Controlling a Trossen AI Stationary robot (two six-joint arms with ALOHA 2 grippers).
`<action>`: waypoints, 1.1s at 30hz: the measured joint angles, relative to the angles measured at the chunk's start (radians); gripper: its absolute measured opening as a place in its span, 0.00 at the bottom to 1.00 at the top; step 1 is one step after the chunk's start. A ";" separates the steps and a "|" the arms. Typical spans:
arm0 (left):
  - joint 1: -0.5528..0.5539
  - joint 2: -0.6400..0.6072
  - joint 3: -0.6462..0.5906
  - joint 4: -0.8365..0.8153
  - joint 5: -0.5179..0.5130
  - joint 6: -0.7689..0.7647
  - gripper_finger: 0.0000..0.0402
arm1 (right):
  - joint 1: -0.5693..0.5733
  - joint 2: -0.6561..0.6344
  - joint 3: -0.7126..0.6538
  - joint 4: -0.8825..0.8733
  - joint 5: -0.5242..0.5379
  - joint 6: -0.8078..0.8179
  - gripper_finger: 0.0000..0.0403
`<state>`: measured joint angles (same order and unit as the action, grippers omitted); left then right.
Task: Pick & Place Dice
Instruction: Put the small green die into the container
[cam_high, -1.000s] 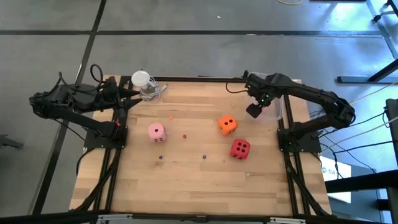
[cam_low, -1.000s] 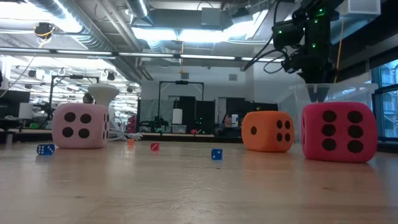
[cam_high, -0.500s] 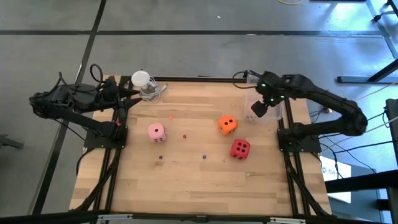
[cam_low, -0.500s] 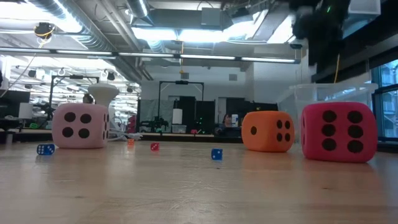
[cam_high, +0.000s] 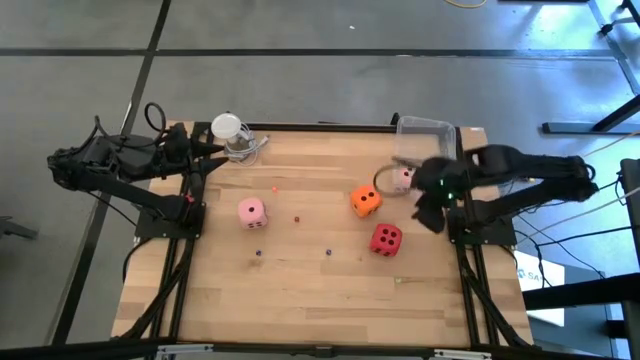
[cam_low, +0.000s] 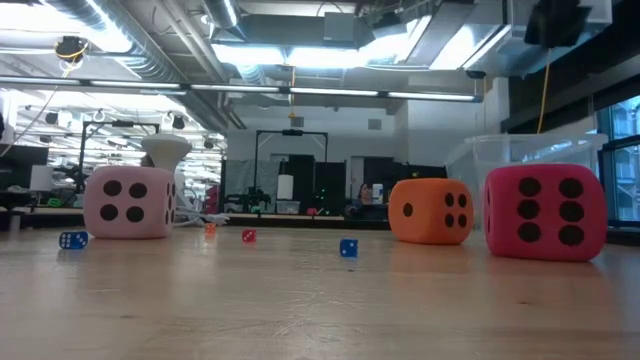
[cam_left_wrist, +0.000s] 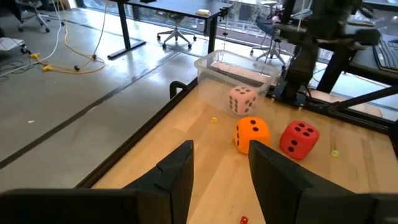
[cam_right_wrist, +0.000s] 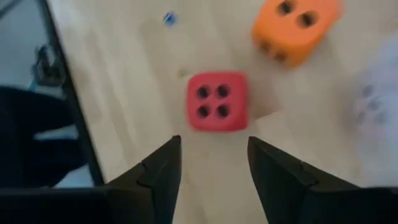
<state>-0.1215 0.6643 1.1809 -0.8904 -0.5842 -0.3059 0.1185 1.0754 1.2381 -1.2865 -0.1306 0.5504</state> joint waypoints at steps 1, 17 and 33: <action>0.000 0.000 0.000 0.000 0.000 -0.004 0.36 | 0.044 0.008 0.000 0.000 0.012 0.036 0.43; 0.000 0.055 0.000 0.010 0.083 0.011 0.36 | 0.712 0.209 -0.065 0.074 0.494 1.002 0.33; 0.000 0.076 -0.001 0.122 0.161 0.238 0.36 | 0.746 0.569 -0.079 0.378 0.406 1.170 0.36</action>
<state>-0.1219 0.7403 1.1801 -0.7681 -0.4232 -0.0684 0.8641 1.6443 1.1587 -0.9086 0.2750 1.7203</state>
